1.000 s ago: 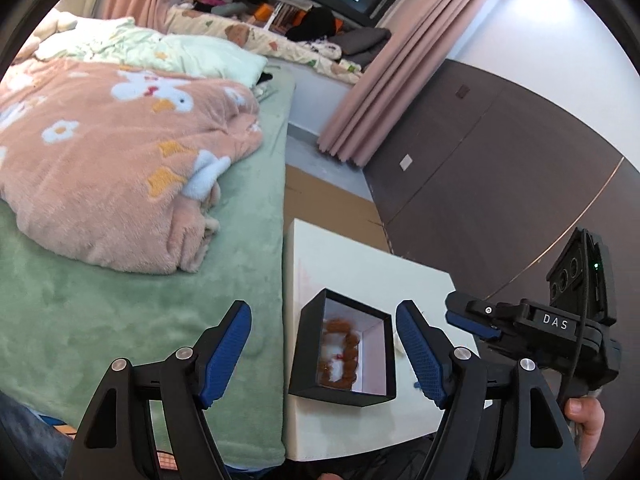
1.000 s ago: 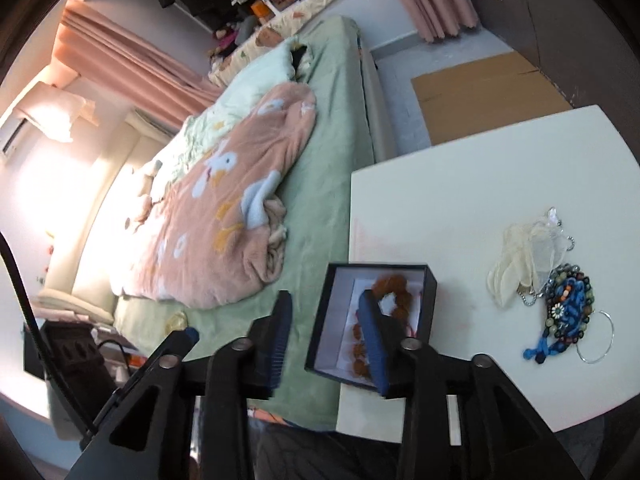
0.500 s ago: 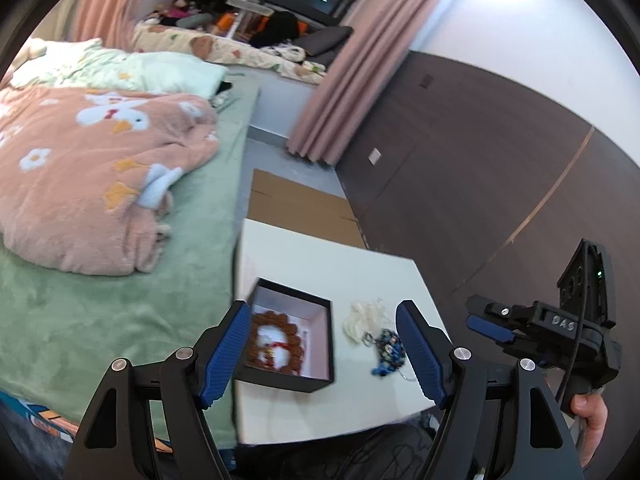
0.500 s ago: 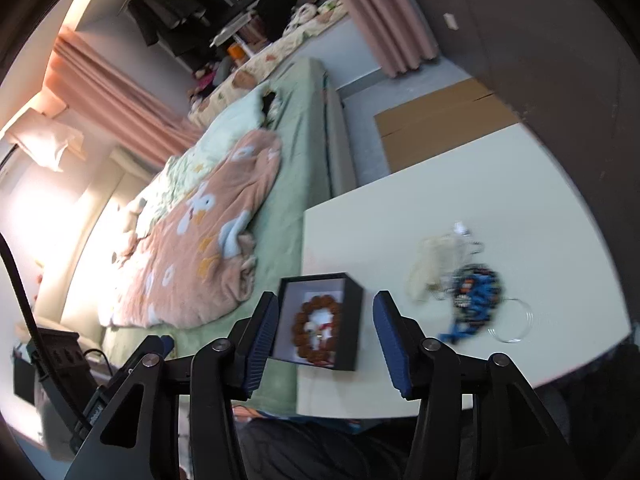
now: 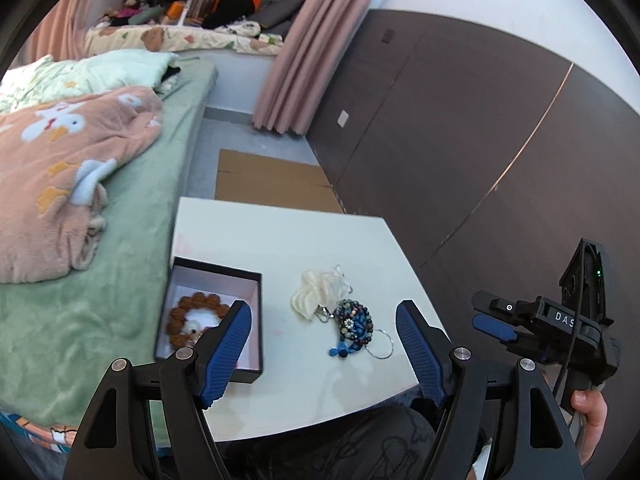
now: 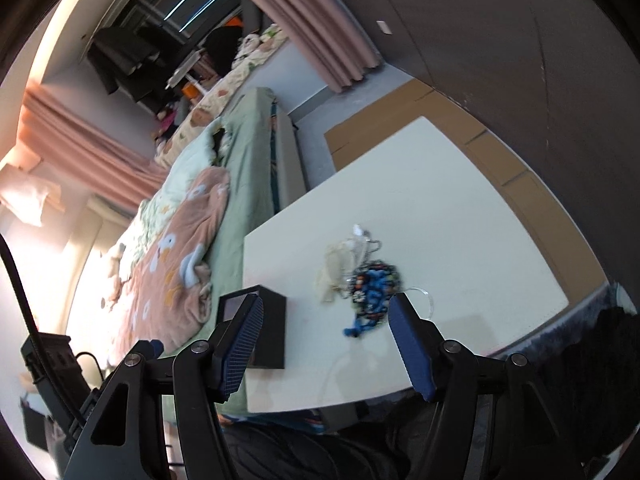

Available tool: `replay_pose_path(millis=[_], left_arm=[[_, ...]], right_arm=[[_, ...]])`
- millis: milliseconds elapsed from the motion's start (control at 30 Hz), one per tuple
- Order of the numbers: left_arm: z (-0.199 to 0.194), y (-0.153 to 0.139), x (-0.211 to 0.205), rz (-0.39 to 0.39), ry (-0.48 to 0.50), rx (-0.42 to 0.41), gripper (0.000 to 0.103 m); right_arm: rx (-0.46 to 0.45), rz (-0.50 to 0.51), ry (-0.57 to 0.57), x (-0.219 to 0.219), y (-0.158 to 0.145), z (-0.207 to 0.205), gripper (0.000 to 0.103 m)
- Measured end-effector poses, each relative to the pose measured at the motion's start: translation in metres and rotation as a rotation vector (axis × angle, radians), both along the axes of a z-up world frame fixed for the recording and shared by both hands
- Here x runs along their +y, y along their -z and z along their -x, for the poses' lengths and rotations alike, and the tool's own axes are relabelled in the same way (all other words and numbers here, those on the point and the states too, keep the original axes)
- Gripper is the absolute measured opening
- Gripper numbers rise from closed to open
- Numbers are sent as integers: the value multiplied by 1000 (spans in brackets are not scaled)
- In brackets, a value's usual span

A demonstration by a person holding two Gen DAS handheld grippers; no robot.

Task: Organize jewelry
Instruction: 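Grasp the dark beaded bracelet with the right gripper while the left gripper grasps the white cloth pouch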

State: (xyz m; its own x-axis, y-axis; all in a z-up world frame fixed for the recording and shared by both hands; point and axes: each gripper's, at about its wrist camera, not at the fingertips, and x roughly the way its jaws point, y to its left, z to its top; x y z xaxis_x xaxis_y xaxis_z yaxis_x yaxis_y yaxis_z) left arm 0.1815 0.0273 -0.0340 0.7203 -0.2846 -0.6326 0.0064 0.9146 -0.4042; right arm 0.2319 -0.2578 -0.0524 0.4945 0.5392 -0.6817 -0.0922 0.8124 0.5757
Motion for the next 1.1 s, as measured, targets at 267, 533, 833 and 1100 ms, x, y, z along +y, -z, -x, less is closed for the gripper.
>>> replay_pose_path(millis=[267,533,833,1100], left_arm=[[-35,19,-27,-35,34,45,75],[-69,45,-44,-52,49,100,63],[-101,76,-56,-45,62,153,54],[-128,105,-71,-66,82,200,49]], right_arm=[[69,-22,13,-18,42,-19,66],[117,-45,-11,-22,73,-38,66],[150,-42,-28,-24,93,-51,65],[164,-39,-15,-28,99,-56,65]])
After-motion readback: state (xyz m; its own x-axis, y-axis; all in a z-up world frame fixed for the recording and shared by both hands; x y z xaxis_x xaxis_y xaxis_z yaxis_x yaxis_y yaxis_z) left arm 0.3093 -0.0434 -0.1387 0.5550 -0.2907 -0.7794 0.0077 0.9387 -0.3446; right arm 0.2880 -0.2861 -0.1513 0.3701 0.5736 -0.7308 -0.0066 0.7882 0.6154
